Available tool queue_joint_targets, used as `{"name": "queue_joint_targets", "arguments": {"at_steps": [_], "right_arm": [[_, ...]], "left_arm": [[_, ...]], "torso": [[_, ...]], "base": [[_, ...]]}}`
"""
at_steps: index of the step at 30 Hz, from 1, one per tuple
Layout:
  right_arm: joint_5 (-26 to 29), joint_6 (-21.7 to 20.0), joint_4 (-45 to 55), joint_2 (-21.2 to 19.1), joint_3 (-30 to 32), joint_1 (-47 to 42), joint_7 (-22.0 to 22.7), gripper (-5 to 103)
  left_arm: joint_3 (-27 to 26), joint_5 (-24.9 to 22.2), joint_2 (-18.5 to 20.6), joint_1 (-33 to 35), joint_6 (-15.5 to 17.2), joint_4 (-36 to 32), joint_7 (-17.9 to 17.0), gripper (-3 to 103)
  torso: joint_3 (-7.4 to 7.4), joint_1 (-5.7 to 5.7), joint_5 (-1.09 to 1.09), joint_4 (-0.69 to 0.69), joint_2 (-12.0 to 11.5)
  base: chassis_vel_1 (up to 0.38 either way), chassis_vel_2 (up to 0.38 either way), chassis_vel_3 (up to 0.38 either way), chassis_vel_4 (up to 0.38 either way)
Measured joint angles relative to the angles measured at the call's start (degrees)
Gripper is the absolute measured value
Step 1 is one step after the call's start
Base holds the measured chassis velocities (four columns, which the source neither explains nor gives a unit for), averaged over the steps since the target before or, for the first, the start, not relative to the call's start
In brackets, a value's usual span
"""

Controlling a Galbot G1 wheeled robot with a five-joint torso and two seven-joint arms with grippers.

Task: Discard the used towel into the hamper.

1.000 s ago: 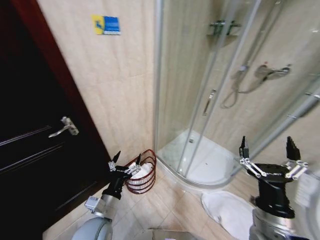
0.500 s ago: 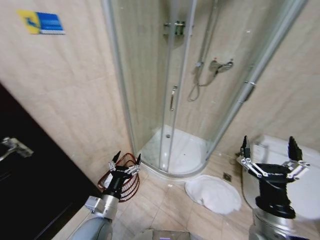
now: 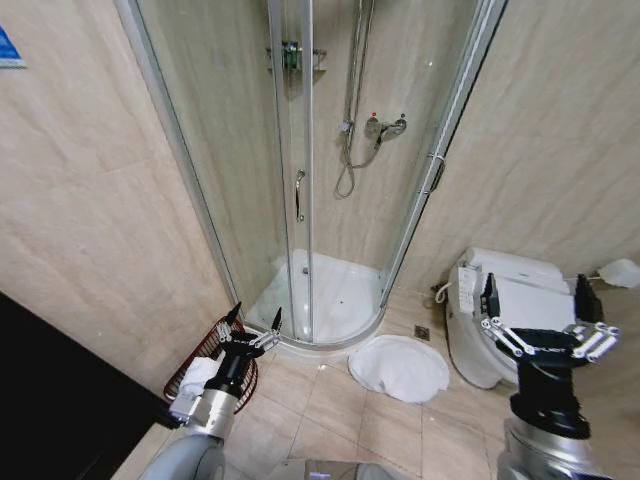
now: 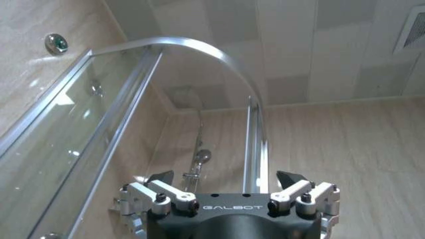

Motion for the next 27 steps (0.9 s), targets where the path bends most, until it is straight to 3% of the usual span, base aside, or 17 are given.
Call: {"name": "queue_joint_targets", "arguments": {"at_steps": [11, 19, 20, 23, 25, 26, 27], "right_arm": [[0.1, 0.8, 0.0, 0.0, 0.2, -0.5, -0.1, 100], [-0.3, 0.6, 0.0, 0.0, 0.2, -0.1, -0.2, 100], [-0.3, 0.5, 0.0, 0.0, 0.2, 0.1, -0.2, 100], [-0.3, 0.5, 0.0, 0.0, 0.1, 0.5, -0.2, 100], [-0.3, 0.6, 0.0, 0.0, 0.1, 0.7, -0.5, 100], [-0.2, 0.7, 0.0, 0.0, 0.1, 0.9, -0.7, 100], [-0.1, 0.7, 0.0, 0.0, 0.1, 1.1, -0.8, 100]], "left_arm": [[0.0, 0.0, 0.0, 0.0, 0.0, 0.0, 0.0, 100], [0.0, 0.0, 0.0, 0.0, 0.0, 0.0, 0.0, 100], [0.0, 0.0, 0.0, 0.0, 0.0, 0.0, 0.0, 100], [0.0, 0.0, 0.0, 0.0, 0.0, 0.0, 0.0, 100], [0.0, 0.0, 0.0, 0.0, 0.0, 0.0, 0.0, 100], [0.0, 0.0, 0.0, 0.0, 0.0, 0.0, 0.0, 100], [0.0, 0.0, -0.1, 0.0, 0.0, 0.0, 0.0, 100]], "torso": [[0.01, 0.01, 0.04, 0.00, 0.0], [0.00, 0.00, 0.03, 0.01, 0.0], [0.00, 0.00, -0.03, -0.03, 0.0], [0.00, 0.00, 0.05, 0.00, 0.0], [0.01, 0.01, 0.04, 0.01, 0.0], [0.00, 0.00, -0.06, -0.03, 0.0], [0.00, 0.00, 0.08, 0.01, 0.0]], "base": [[-0.183, -0.178, 0.184, 0.186], [-0.293, -0.285, 0.287, 0.282], [-0.335, -0.336, 0.350, 0.340], [-0.355, -0.326, 0.356, 0.334], [-0.369, -0.364, 0.356, 0.324], [-0.369, -0.291, 0.352, 0.324], [-0.289, -0.291, 0.218, 0.242]]}}
